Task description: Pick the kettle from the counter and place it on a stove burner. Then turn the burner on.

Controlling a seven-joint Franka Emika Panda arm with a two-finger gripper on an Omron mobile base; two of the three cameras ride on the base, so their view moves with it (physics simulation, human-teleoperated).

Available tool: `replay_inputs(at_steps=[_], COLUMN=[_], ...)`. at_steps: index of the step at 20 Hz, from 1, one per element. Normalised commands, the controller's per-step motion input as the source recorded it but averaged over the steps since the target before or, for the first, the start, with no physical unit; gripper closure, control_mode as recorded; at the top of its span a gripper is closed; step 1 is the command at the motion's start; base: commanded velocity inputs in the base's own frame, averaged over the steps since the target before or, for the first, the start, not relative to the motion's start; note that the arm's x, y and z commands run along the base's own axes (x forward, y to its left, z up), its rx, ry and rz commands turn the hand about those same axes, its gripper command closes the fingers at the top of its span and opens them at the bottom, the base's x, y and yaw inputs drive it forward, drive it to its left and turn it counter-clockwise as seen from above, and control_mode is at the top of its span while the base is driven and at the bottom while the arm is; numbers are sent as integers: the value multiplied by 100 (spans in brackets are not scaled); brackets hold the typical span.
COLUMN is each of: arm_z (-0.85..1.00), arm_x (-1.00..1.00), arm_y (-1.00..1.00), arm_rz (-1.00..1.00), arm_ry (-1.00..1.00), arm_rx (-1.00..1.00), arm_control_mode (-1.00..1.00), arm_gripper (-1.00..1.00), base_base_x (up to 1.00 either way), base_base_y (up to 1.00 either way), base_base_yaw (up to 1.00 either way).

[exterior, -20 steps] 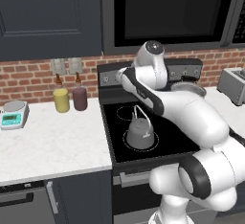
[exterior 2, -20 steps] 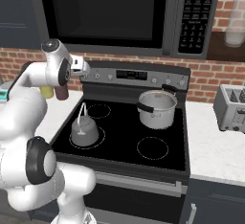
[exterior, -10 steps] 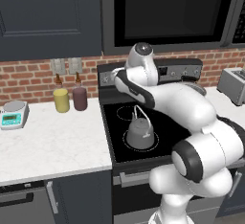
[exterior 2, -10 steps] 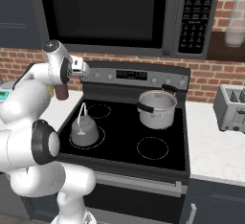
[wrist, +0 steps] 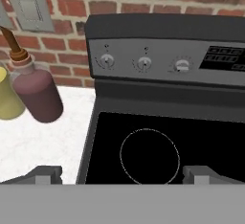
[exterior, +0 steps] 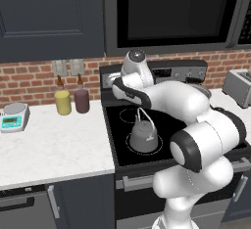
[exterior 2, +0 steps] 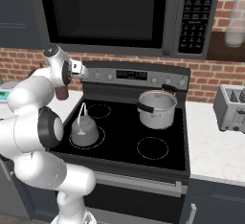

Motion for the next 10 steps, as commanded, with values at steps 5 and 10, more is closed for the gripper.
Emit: replay_inputs(at_steps=[5, 10], arm_z=[-4, 0], arm_x=[21, 11], arm_y=[1, 0], arm_rz=[0, 0], arm_ry=[0, 0], arm_rx=[0, 0], arm_control_mode=[-100, -100], arm_gripper=[-100, -100], base_base_x=[0, 0], base_base_y=[0, 0], base_base_yaw=[0, 0])
